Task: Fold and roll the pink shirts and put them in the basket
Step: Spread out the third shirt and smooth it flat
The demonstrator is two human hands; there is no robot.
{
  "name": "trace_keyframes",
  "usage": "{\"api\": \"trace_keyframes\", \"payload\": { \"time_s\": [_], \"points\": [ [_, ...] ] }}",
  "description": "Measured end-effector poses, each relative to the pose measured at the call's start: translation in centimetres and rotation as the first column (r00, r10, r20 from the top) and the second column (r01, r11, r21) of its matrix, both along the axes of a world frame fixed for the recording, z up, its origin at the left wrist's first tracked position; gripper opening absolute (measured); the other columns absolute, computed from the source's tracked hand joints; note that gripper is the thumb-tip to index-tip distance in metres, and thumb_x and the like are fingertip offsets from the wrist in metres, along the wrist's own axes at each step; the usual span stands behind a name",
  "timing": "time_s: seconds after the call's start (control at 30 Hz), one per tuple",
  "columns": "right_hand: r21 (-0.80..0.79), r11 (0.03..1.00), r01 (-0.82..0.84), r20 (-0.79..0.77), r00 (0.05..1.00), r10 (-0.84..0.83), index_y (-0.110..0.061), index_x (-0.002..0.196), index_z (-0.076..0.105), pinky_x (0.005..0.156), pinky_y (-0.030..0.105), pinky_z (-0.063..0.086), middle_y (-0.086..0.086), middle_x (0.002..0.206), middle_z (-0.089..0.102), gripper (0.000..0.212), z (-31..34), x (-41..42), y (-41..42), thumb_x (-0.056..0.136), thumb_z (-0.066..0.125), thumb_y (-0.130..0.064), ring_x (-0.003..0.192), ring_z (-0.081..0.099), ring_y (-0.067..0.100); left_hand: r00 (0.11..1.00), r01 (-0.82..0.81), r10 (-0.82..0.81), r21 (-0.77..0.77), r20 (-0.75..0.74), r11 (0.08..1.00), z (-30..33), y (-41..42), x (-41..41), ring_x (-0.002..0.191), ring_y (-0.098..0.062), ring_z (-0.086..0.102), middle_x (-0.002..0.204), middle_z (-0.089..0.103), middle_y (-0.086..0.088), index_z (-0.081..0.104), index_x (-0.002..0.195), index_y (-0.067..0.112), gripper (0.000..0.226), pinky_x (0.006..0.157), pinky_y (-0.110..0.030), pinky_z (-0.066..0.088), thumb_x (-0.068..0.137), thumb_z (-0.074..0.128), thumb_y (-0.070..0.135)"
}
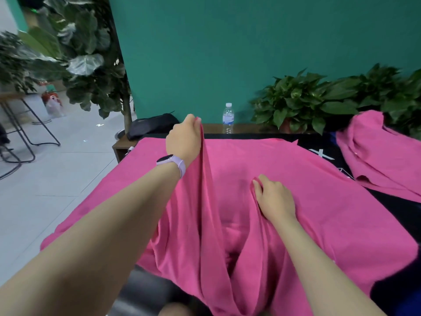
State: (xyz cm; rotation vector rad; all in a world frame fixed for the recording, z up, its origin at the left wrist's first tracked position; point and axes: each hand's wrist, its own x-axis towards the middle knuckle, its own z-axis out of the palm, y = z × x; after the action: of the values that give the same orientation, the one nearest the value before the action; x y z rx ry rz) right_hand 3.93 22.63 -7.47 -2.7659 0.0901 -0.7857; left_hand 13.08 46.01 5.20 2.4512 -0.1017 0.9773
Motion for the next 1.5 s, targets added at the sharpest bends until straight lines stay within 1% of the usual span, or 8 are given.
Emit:
{"api": "trace_keyframes", "payload": {
  "time_s": [0.2, 0.4, 0.57, 0.67, 0.8, 0.93, 1.13, 1.5],
  "points": [
    [-0.017, 0.999, -0.029, -0.098, 0.995, 0.027, -0.016, 0.111, 0.059, 0.064, 0.041, 0.032, 0.018, 0.085, 0.069, 0.035, 0.1, 1.0, -0.5, 0.106, 0.04, -0.045, 0.084, 0.065, 0.041, 0.997, -0.044, 0.052, 0.109, -0.065, 0.993, -0.6, -0.5, 6.2, 0.063, -0.035, 0.042, 0.071, 0.052, -0.012, 0.041, 0.086, 0.016, 0.028, 0.058, -0.038, 0.028, 0.105, 0.037, 0.036],
    [-0.035, 0.999, -0.033, -0.124, 0.992, 0.029, -0.016, 0.107, 0.056, 0.064, 0.04, 0.034, 0.016, 0.08, 0.068, 0.035, 0.0, 1.2, -0.4, 0.107, 0.037, -0.045, 0.08, 0.065, 0.04, 0.93, -0.126, 0.176, 0.171, -0.323, 0.977, -11.5, 0.6, 7.1, 0.084, -0.041, 0.064, 0.095, 0.069, -0.02, 0.061, 0.098, 0.006, 0.032, 0.065, -0.038, 0.039, 0.103, 0.037, 0.027],
    [0.028, 0.997, -0.067, -0.066, 0.995, 0.069, -0.017, 0.086, 0.051, 0.061, 0.04, 0.04, 0.007, 0.079, 0.059, 0.033, 0.6, 1.1, 0.0, 0.104, 0.044, -0.044, 0.077, 0.061, 0.037, 0.911, -0.079, 0.166, 0.233, -0.377, 0.969, -11.5, 0.9, 7.7, 0.066, -0.033, 0.05, 0.087, 0.069, -0.017, 0.051, 0.081, 0.014, 0.015, 0.06, -0.035, 0.034, 0.093, 0.043, 0.016],
    [0.142, 0.987, -0.069, 0.077, 0.995, 0.058, -0.021, 0.075, 0.04, 0.058, 0.04, 0.04, 0.001, 0.076, 0.048, 0.034, 1.9, 0.7, 0.8, 0.101, 0.049, -0.039, 0.07, 0.054, 0.036, 0.923, -0.089, 0.166, 0.228, -0.347, 0.97, -11.8, 0.9, 7.6, 0.067, -0.033, 0.049, 0.087, 0.069, -0.018, 0.05, 0.08, 0.016, 0.02, 0.06, -0.035, 0.033, 0.097, 0.041, 0.021],
    [-0.14, 0.983, 0.122, 0.004, 0.992, -0.123, -0.016, 0.083, 0.059, 0.062, 0.037, 0.034, 0.011, 0.083, 0.067, 0.023, 5.1, 3.6, 0.3, 0.098, 0.05, -0.031, 0.076, 0.064, 0.039, 0.948, -0.098, 0.155, 0.209, -0.28, 0.973, -12.2, 0.8, 7.8, 0.061, -0.031, 0.045, 0.079, 0.068, -0.016, 0.051, 0.076, 0.016, 0.038, 0.058, -0.035, 0.031, 0.103, 0.034, 0.036],
    [-0.121, 0.969, 0.217, 0.059, 0.976, -0.211, -0.01, 0.093, 0.065, 0.068, 0.038, 0.033, 0.02, 0.095, 0.07, 0.021, 8.9, 10.5, 0.5, 0.095, 0.049, -0.022, 0.09, 0.066, 0.043, 0.954, -0.075, 0.132, 0.213, -0.27, 0.974, -12.5, 0.8, 7.9, 0.059, -0.031, 0.045, 0.07, 0.063, -0.011, 0.048, 0.071, 0.016, 0.042, 0.056, -0.034, 0.03, 0.103, 0.034, 0.039],
    [-0.122, 0.992, 0.021, 0.048, 0.999, -0.015, -0.012, 0.096, 0.056, 0.067, 0.041, 0.037, 0.014, 0.098, 0.068, 0.024, 2.7, 15.2, 2.2, 0.104, 0.041, -0.029, 0.086, 0.065, 0.04, 0.944, -0.06, 0.132, 0.237, -0.302, 0.97, -12.8, 1.2, 8.8, 0.063, -0.033, 0.047, 0.065, 0.05, -0.006, 0.047, 0.069, 0.013, 0.034, 0.058, -0.034, 0.032, 0.098, 0.04, 0.03],
    [-0.101, 0.992, 0.07, 0.001, 0.998, -0.07, -0.009, 0.095, 0.062, 0.064, 0.038, 0.034, 0.014, 0.089, 0.069, 0.026, 0.5, 16.3, 1.6, 0.102, 0.047, -0.028, 0.08, 0.066, 0.039, 0.931, -0.071, 0.164, 0.277, -0.326, 0.958, -12.4, 0.8, 9.2, 0.063, -0.033, 0.049, 0.074, 0.062, -0.012, 0.054, 0.076, 0.013, 0.019, 0.059, -0.033, 0.033, 0.091, 0.045, 0.019]
  ]
}}
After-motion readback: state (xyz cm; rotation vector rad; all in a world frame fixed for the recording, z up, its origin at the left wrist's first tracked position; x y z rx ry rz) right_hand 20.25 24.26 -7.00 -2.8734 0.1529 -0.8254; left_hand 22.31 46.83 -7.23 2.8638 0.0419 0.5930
